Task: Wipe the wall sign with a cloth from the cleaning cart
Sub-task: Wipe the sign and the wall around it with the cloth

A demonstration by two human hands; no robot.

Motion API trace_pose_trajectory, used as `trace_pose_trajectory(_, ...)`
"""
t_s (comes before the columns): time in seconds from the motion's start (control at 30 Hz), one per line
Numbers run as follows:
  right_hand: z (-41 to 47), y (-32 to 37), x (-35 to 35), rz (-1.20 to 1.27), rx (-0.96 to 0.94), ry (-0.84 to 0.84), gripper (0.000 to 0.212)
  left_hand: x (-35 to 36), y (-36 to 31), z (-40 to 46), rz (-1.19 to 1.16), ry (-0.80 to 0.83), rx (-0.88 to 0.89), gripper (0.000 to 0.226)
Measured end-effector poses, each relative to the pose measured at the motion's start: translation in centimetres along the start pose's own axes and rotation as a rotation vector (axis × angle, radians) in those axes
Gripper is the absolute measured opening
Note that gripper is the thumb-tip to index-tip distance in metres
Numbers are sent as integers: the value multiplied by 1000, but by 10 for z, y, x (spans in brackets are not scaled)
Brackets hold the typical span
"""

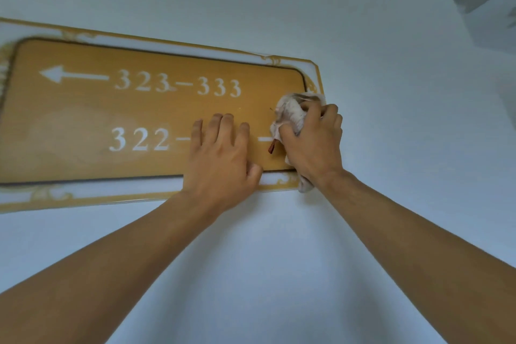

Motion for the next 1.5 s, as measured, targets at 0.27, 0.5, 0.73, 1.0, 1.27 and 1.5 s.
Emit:
trace_pose_trajectory(0.27,21,-4,11,-138,-112,5,40,22,-5,-5,-29,30,-20,74)
trace_pose_trajectory(0.5,65,-64,18,-56,-226,12,41,40,-54,47,-39,-24,-100,78)
trace_pose_trajectory(0.73,146,-61,29,70,-404,-16,51,58,-78,91,-10,-114,-259,74)
trace_pose_trajectory(1.0,187,-37,55,-4,-442,15,58,61,-79,92,44,-177,-262,67)
trace_pose_trajectory(1.27,178,-33,47,33,-499,-96,46,60,-78,85,27,-144,-247,65)
trace_pose_trajectory(1.5,162,-30,42,94,-521,-71,41,60,-80,85,27,-156,-245,64)
Point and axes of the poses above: each hand's wrist, its own z-axis towards the middle knuckle, its own x-axis out of the palm, y = z × x, the point moved 9 cm from there along z, towards the middle knuckle, and after that the axes turned 5 degrees about -x, right-handed, at the moved point
